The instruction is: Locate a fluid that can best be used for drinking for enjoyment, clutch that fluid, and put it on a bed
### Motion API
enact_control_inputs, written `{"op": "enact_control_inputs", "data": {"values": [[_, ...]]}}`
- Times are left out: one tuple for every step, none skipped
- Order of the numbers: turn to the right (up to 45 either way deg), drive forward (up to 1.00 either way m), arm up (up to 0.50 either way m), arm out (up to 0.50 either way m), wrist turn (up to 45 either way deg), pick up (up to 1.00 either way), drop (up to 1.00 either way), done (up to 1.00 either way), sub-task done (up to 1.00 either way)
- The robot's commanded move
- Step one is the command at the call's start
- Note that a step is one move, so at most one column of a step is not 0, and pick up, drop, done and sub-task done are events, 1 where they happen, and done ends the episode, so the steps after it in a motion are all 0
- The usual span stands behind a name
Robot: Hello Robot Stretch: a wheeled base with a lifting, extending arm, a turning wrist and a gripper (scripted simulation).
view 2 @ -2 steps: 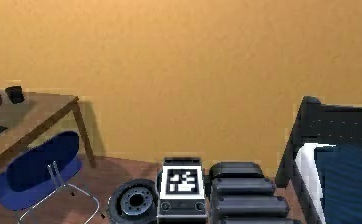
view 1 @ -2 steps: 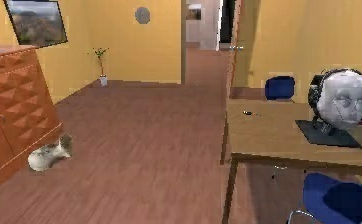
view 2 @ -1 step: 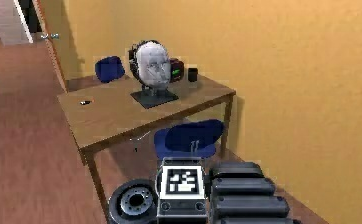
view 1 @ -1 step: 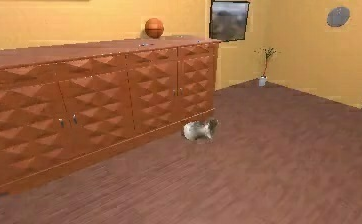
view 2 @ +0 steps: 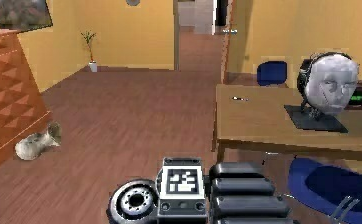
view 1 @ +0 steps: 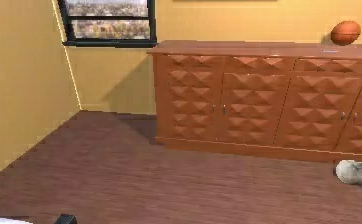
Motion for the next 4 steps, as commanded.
{"op": "enact_control_inputs", "data": {"values": [[-42.0,0.0,0.0,0.0,0.0,0.0,0.0,0.0,0.0],[0.0,0.35,0.0,0.0,0.0,0.0,0.0,0.0,0.0],[45.0,0.0,0.0,0.0,0.0,0.0,0.0,0.0,0.0],[30.0,0.0,0.0,0.0,0.0,0.0,0.0,0.0,0.0]]}}
